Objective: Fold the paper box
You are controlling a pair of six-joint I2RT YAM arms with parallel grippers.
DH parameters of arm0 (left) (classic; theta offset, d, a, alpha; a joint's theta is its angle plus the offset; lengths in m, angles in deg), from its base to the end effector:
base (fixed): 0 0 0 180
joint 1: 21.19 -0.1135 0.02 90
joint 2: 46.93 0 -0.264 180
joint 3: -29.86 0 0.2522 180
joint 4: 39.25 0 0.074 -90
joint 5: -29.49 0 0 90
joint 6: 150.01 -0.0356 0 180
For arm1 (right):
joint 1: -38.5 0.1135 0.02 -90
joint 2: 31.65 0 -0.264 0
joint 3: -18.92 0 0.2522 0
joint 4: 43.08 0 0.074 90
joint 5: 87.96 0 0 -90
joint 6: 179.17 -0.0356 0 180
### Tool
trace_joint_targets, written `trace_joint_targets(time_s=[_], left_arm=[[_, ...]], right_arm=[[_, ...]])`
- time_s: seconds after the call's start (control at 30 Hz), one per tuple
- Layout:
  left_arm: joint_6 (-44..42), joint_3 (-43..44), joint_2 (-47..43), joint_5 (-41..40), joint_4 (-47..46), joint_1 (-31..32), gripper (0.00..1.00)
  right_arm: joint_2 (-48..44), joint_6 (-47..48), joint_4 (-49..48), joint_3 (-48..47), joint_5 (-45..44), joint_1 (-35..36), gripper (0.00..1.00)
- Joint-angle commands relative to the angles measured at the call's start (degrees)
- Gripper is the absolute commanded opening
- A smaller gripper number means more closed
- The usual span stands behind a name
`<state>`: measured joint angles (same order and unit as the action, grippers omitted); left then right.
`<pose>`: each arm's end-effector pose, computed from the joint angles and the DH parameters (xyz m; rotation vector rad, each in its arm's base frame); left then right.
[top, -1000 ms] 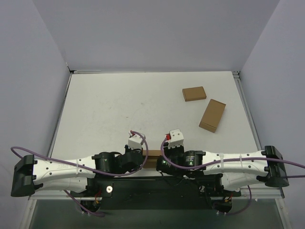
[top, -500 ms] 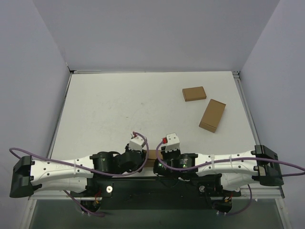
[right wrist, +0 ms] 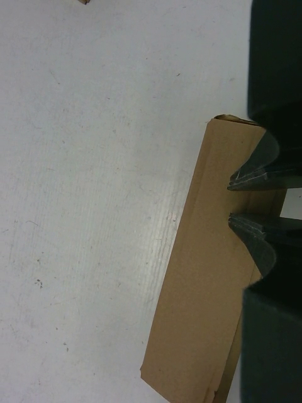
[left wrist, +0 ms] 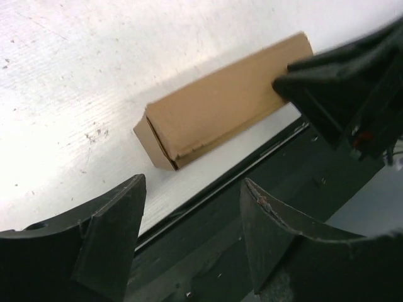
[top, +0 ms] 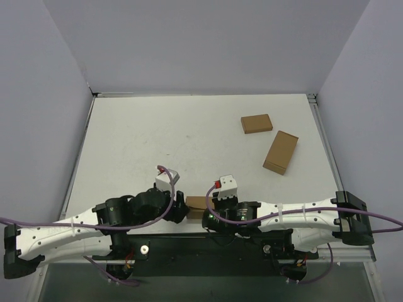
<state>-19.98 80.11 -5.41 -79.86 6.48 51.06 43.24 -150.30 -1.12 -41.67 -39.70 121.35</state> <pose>0.0593 -0.1464 0.2620 0.4432 2.2280 -0.7221 0.0548 0.2465 0.2225 -0.1687 2.2624 0.3843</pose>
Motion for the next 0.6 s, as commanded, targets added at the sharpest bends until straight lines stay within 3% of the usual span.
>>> trace_joint_targets(time_s=[0.0, 0.3, 0.43, 0.57], left_arm=[[0.57, -0.10, 1.28, 7.74, -9.09, -10.09, 0.71], [0.84, -6.07, 4.45, 18.12, -19.56, -20.74, 0.70], [2.15, -9.23, 4.80, 19.09, -20.54, -20.83, 0.69], [4.61, -13.54, 3.92, 19.35, -22.81, -20.92, 0.60]], right_arm=[[2.80, -0.93, 3.79, 2.09, 6.58, -0.32, 0.22], [3.07, -0.84, 3.79, 1.83, 6.40, -0.32, 0.22], [2.63, -1.10, 3.87, 2.18, 6.40, -0.32, 0.22], [2.45, -1.19, 3.79, 2.27, 6.40, -0.32, 0.22]])
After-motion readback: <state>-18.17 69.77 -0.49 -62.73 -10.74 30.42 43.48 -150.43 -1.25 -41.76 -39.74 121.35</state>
